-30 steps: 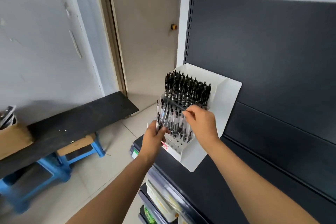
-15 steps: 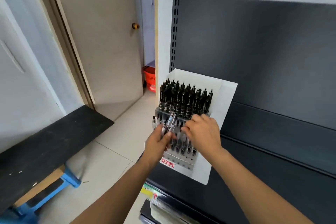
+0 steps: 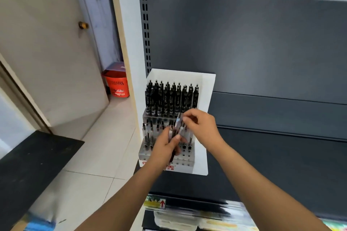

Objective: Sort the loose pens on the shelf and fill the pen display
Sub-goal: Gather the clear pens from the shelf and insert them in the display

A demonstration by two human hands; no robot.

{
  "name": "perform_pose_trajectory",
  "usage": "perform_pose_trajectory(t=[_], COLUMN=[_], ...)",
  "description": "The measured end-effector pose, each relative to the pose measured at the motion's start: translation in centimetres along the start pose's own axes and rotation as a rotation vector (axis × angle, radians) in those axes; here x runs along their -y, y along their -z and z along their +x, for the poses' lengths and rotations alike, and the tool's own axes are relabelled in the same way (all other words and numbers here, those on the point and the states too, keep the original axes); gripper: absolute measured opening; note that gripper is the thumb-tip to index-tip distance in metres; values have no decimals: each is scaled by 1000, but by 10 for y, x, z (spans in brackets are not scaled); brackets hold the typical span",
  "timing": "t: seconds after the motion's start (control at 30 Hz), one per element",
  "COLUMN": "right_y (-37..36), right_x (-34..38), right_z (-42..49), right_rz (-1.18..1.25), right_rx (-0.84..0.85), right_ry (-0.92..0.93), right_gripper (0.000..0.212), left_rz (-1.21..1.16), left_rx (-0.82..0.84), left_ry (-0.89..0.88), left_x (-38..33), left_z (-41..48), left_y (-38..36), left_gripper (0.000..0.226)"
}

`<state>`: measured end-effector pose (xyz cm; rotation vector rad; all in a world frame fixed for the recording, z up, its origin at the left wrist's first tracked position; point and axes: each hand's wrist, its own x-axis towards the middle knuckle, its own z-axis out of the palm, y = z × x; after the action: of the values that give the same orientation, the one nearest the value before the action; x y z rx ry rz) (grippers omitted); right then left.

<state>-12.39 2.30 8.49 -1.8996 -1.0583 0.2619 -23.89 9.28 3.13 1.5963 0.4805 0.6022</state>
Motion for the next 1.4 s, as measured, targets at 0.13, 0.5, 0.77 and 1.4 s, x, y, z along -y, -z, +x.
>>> perform_pose_trajectory(t=[0.13,0.5,0.77,1.4], right_y=[8,31,14,12], right_x=[-5,-12,-28,-24], right_z=[2,-1,-7,3], right_rz=[238,149,-265,-185], right_rx=[-13,-199,-114,11], right_ry=[-115,-22,117,-34], right_gripper=[7,14,18,23], left_rz=[-37,104,191,28], left_rx=[27,-144,-166,-130], left_ry=[-7,-112,-88,11], left_x=[-5,-17,-7,4], left_z=[4,9,-2,1], left_y=[-4,-7,-4,-12], left_gripper=[14,19,16,12])
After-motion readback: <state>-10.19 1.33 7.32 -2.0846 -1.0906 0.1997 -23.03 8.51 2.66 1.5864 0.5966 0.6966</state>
